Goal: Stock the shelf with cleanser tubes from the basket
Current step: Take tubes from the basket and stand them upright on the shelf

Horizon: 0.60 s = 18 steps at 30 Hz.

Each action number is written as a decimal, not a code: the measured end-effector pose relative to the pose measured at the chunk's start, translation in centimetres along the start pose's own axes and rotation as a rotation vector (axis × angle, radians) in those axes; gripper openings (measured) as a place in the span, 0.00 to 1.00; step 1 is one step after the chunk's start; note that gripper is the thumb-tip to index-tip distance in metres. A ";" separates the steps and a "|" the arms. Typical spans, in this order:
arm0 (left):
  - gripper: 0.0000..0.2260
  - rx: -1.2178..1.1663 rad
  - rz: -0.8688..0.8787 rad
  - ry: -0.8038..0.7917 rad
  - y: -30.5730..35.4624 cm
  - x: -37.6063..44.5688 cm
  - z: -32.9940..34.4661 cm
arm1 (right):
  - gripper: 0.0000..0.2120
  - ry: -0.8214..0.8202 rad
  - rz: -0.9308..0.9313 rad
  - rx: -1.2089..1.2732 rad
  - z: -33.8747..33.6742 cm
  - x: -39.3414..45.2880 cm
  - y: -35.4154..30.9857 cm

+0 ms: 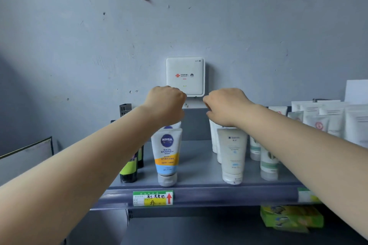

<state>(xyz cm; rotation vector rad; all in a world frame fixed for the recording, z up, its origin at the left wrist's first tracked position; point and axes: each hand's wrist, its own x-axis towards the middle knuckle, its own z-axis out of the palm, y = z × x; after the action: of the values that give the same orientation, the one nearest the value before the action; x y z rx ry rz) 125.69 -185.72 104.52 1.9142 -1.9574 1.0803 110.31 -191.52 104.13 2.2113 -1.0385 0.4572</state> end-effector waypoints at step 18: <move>0.16 -0.179 0.226 0.117 24.1 3.1 -7.0 | 0.12 0.005 0.205 -0.019 -2.2 -20.8 18.1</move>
<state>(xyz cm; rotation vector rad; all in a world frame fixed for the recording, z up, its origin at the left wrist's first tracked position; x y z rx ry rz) 100.46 -186.41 102.78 1.5338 -2.1611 1.0057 83.13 -187.12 101.66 2.0955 -1.2677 0.5394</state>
